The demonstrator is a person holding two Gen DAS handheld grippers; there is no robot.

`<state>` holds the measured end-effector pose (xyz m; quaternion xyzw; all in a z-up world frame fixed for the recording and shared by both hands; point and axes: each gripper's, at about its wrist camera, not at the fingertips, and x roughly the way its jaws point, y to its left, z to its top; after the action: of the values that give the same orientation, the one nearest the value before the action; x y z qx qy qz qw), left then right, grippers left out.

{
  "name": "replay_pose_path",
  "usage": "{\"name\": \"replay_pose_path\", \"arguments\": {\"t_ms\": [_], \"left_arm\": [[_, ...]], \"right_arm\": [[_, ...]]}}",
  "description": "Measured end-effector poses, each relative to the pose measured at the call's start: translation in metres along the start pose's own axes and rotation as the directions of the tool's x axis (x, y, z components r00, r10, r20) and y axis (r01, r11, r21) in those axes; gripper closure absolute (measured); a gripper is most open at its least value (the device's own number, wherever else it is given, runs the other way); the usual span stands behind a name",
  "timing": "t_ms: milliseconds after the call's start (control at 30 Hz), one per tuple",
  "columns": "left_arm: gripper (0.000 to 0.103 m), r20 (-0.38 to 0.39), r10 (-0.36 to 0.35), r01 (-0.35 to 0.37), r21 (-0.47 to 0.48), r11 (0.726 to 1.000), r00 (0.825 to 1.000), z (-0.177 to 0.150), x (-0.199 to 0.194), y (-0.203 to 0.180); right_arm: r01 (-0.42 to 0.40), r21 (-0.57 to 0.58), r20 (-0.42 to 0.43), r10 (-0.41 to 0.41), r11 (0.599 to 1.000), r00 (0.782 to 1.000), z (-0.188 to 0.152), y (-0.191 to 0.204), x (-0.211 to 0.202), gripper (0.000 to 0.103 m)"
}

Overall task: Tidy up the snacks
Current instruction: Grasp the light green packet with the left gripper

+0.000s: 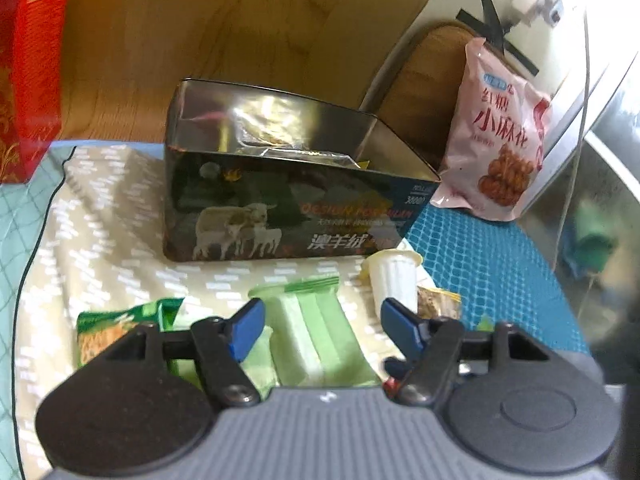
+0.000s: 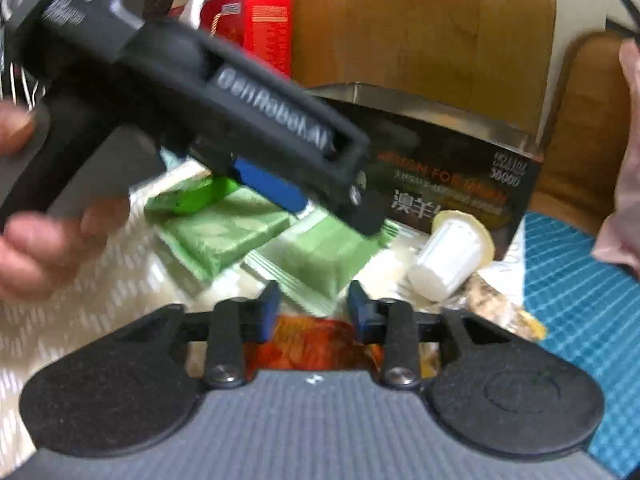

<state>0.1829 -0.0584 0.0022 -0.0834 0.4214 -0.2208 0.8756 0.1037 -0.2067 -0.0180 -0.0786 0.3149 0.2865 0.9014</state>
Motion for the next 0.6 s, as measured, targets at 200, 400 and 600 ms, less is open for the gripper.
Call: {"name": "replay_pose_path", "arguments": {"t_ms": [200, 400, 600], "left_arm": [[0.029, -0.040, 0.034, -0.032, 0.061, 0.998, 0.999, 0.000, 0.022, -0.014], [0.057, -0.030, 0.022, -0.021, 0.029, 0.999, 0.999, -0.006, 0.014, -0.011], [0.060, 0.024, -0.042, 0.043, -0.065, 0.997, 0.999, -0.012, -0.015, -0.009]], "right_arm": [[-0.023, 0.056, 0.041, 0.021, 0.998, 0.999, 0.004, -0.007, 0.000, 0.090], [-0.011, 0.039, 0.140, 0.005, 0.999, 0.990, -0.001, 0.008, -0.039, 0.098], [0.004, -0.007, 0.223, -0.003, 1.000, 0.975, 0.009, 0.025, -0.067, 0.099]]}}
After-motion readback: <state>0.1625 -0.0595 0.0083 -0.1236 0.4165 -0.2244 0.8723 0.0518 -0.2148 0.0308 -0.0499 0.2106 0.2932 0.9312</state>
